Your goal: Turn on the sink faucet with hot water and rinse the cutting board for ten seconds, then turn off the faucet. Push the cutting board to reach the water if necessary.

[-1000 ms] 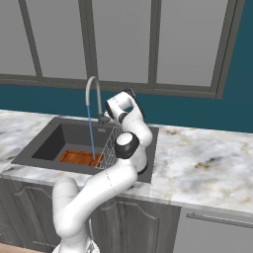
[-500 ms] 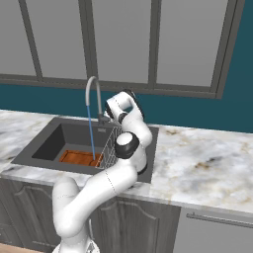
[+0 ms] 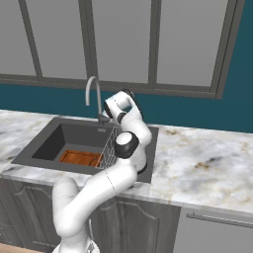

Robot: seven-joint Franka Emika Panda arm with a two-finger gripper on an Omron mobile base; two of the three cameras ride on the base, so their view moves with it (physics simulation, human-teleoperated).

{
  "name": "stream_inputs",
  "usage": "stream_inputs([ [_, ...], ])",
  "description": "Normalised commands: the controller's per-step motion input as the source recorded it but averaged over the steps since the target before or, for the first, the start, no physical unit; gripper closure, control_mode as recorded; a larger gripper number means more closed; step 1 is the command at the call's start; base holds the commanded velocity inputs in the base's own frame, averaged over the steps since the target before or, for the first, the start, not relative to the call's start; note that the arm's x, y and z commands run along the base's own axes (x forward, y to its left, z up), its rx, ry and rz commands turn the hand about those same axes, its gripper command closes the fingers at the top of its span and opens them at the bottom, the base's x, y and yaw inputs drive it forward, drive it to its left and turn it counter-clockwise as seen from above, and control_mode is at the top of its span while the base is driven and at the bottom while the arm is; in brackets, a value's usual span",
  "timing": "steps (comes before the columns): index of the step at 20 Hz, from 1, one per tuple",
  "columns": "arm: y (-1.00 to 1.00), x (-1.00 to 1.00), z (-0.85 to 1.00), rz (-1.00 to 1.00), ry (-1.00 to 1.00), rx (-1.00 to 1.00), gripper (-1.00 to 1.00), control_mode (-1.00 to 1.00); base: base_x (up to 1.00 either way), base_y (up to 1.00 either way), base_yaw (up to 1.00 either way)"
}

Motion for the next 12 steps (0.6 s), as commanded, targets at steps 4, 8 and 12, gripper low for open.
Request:
stream_inputs([
  [4,0.42,0.00,0.00,0.00,0.00,0.00,1.00,-1.00,0.00,0.00,0.00],
  [8,0.35,0.00,0.00,0.00,0.00,0.00,1.00,-1.00,0.00,0.00,0.00],
  [12,0.32,0.00,0.00,0.00,0.00,0.00,1.00,-1.00,0.00,0.00,0.00],
])
